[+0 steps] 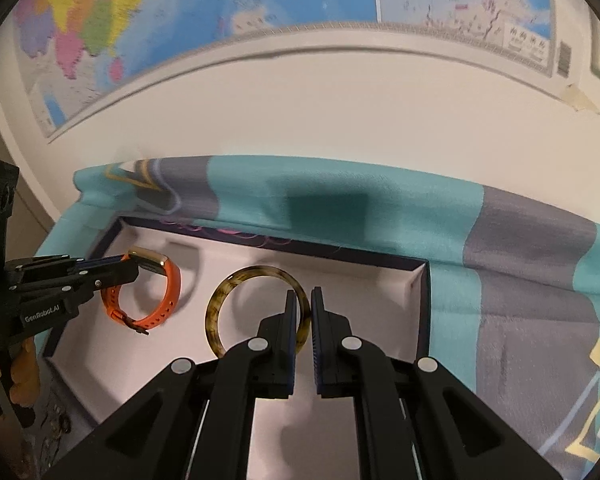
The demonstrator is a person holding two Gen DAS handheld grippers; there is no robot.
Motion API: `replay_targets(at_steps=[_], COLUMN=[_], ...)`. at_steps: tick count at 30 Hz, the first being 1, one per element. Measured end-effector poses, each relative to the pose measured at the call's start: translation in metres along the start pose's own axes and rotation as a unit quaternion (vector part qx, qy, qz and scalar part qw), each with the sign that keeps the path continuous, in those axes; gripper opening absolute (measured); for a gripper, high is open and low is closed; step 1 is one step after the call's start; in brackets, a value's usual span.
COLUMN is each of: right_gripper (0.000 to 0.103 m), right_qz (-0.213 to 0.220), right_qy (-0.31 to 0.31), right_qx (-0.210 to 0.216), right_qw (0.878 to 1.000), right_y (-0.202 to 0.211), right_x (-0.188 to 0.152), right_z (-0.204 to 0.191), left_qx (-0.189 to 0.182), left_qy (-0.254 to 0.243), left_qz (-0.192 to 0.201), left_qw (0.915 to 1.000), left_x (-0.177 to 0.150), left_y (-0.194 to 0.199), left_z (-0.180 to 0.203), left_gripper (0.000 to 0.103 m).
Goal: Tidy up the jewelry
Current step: 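Carry the watch band and bangle into the box and open both tools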
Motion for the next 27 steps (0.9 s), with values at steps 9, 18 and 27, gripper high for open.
replay_targets(at_steps=[9, 18, 27], right_gripper=[0.006, 0.007, 0.038], right_qz=[-0.030, -0.032, 0.040], right_qy=[-0.008, -0.022, -0.009], right_qx=[-0.022, -0.027, 0.025], right_qw=[0.999, 0.999, 0.999], right_y=[-0.020, -0.027, 0.041], right_x=[0.011, 0.012, -0.002], right_z=[0.005, 0.005, -0.012], left_qx=[0.008, 0.010, 0.021], left_qy=[0.015, 0.020, -0.002], left_qz=[-0.034, -0.052, 0.029], left_qw=[0.9993, 0.9984, 0.9994], left_x=[0.015, 0.026, 0.019], left_y=[-0.025, -0.037, 0.012], left_z=[-0.004, -0.001, 0.005], left_gripper=[0.009, 0.009, 0.036])
Point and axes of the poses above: each gripper's, at about its wrist camera, not at the fingertips, and y roughly against the way its jaws point, z to its right, x to its top, the point moved 6 cm from there along -y, roughly the way its jaws point, and after that the axes turned 5 degrees about -z, right-handed, at the moved point
